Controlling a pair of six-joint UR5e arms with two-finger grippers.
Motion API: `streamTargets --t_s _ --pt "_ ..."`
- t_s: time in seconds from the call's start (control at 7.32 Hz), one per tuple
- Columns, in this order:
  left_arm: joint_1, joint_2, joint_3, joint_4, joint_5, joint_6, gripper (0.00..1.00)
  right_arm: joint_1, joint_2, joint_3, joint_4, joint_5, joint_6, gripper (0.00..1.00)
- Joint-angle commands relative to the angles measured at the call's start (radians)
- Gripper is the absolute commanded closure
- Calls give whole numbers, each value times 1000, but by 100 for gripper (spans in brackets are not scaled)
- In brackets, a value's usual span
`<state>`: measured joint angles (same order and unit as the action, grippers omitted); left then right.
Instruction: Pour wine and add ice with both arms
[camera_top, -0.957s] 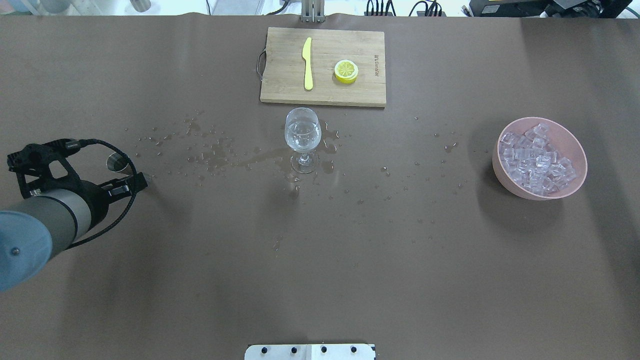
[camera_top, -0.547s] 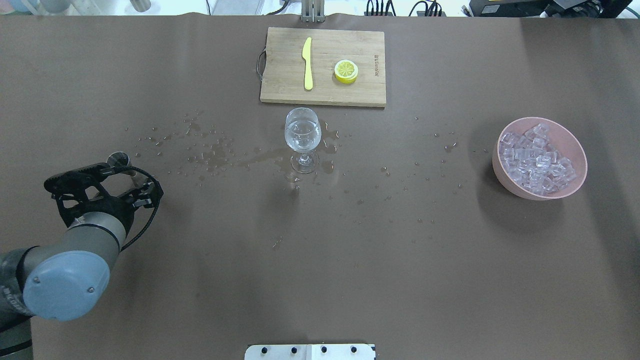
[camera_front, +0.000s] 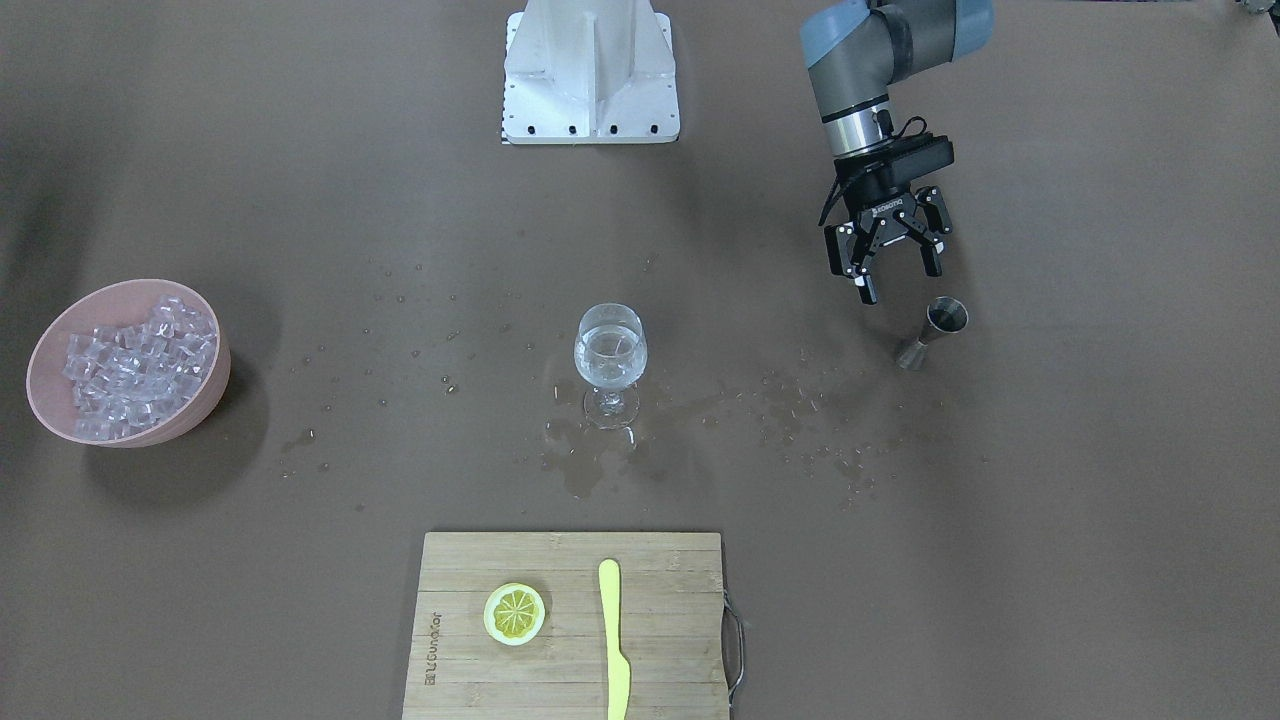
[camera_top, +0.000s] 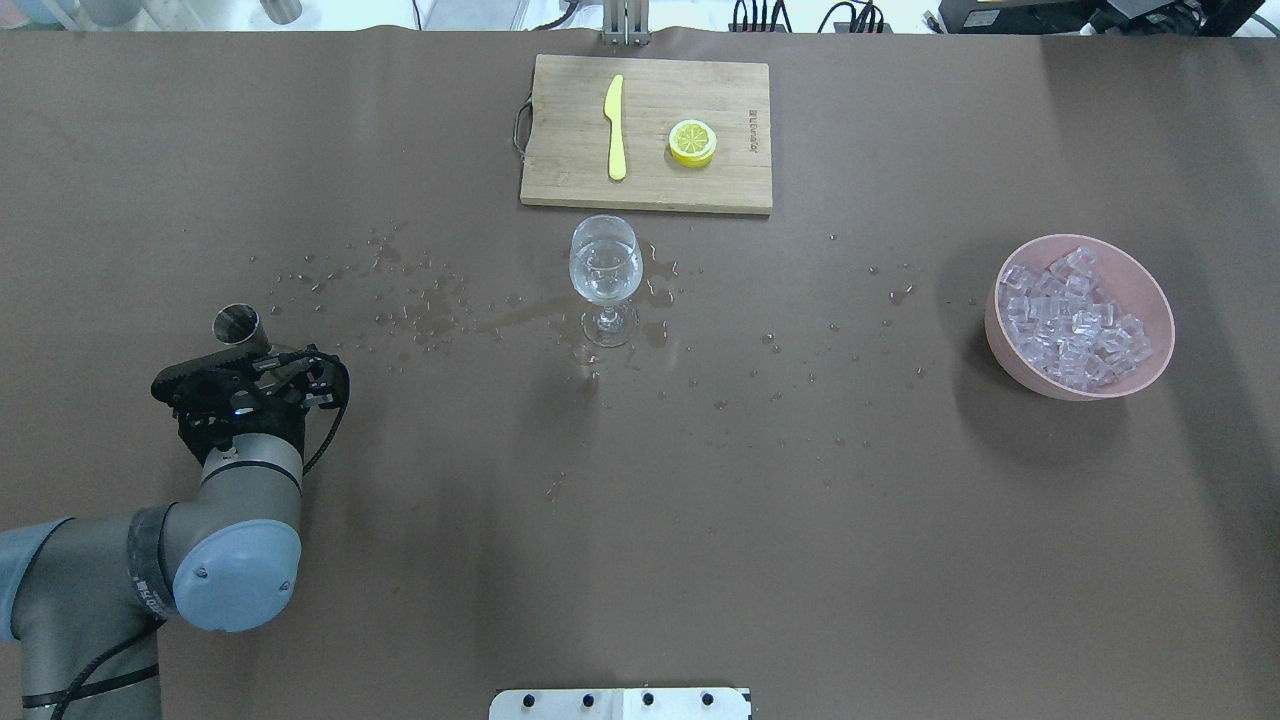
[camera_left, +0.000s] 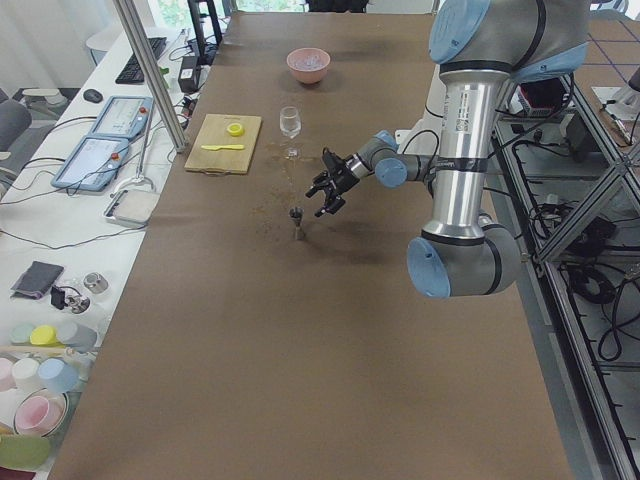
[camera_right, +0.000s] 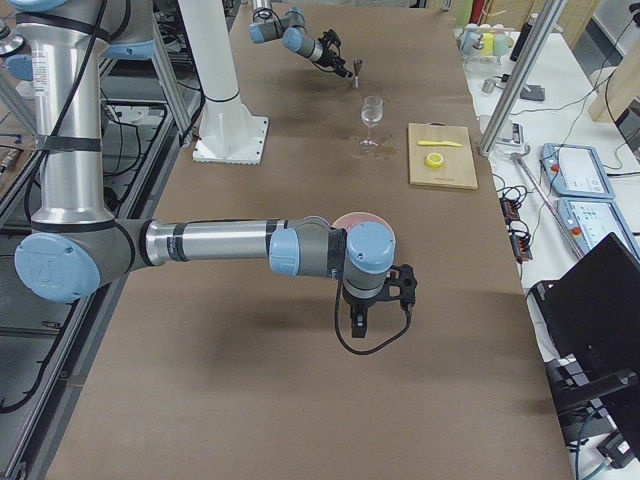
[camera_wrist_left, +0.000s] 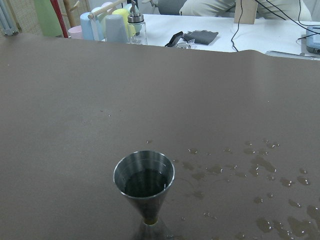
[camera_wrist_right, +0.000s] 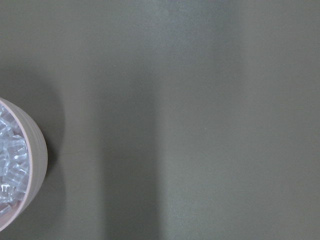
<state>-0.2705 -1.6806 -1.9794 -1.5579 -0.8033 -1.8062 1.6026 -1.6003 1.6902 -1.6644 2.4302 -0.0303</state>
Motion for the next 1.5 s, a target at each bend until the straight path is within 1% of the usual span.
streamTargets --t_s 0.0,0.14,0.27,0.55,0.82,1.09,1.23,1.37 --pt "4 -4 53 -2 48 -24 2 -4 2 -1 0 1 1 0" --pt "4 -5 88 -4 80 -50 2 -4 3 -1 0 3 1 0" --pt "5 -7 106 -4 84 -56 2 -6 3 -3 0 1 1 0" --pt "7 -57 197 -4 105 -99 2 -6 5 -1 0 1 1 0" --pt "5 -64 212 -4 111 -99 2 -6 5 -3 0 1 1 0" --pt "2 -59 211 -4 134 -99 2 -7 10 -1 0 3 1 0" --pt "-7 -50 211 -2 163 -99 2 -7 10 -3 0 3 1 0" --pt "-12 -48 212 -2 165 -102 2 -7 10 -4 0 3 1 0"
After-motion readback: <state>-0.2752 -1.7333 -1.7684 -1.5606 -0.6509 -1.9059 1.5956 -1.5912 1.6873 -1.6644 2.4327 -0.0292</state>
